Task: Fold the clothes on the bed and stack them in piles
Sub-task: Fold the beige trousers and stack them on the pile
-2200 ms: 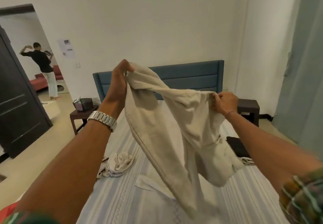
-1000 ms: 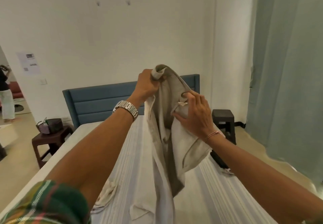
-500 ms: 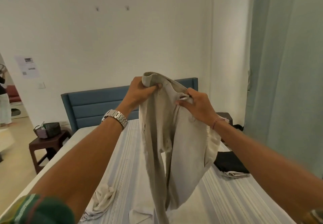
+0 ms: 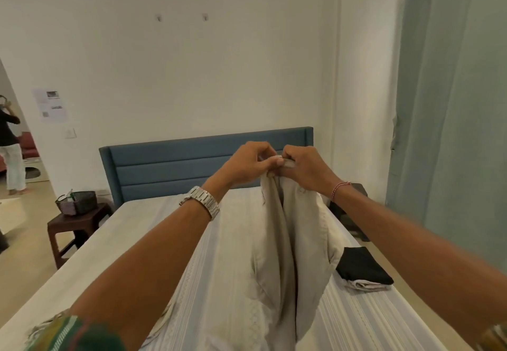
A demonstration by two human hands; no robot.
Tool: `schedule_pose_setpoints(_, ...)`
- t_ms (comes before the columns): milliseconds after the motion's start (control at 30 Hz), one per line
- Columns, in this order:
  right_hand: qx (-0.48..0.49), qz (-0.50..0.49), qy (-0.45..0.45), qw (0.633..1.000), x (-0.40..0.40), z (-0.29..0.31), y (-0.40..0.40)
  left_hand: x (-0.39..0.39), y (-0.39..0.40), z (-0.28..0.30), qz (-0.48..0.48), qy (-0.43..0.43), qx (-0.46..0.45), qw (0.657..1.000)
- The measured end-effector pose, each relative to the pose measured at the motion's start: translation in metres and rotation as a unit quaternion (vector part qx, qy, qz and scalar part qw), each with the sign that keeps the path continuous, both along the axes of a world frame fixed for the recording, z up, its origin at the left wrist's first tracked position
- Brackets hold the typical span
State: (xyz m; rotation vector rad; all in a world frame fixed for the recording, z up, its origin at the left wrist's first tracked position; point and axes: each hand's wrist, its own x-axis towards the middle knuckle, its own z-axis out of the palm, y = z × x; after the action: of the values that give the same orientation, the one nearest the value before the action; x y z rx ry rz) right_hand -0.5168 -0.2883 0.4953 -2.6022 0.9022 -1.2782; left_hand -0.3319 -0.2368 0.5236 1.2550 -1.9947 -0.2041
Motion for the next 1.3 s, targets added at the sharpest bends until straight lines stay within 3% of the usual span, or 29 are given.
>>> schedule_pose_setpoints(100, 0.015, 0.001, -0.023, 1.000, -0.010, -0.002, 0.002, 0.002, 0.001, 0.002, -0.058, 0.061, 0.099, 0.991)
schedule_pose_setpoints(233, 0.022, 0.000, -0.050, 0.998, -0.024, 0.003, 0.004, 0.004, -0.004, -0.003, -0.079, 0.140, 0.153, 0.975)
schedule_pose_setpoints(533, 0.039, 0.040, 0.123, 0.991, -0.046, 0.020, 0.011, -0.014, -0.009, -0.007, -0.007, 0.255, 0.121, 0.959)
schedule_pose_setpoints(833, -0.072, 0.030, 0.038, 0.996, -0.043, 0.005, 0.006, -0.026, -0.003, -0.007, -0.037, 0.236, 0.126, 0.963)
schedule_pose_setpoints(1100, -0.142, 0.019, -0.048, 0.988, -0.036, -0.005, 0.009, -0.032, 0.000, -0.006, -0.043, 0.297, 0.135, 0.944)
schedule_pose_setpoints(1300, -0.154, 0.010, -0.015, 0.988, -0.034, -0.010, 0.006, -0.028, -0.002, -0.004, -0.036, 0.254, 0.130, 0.958)
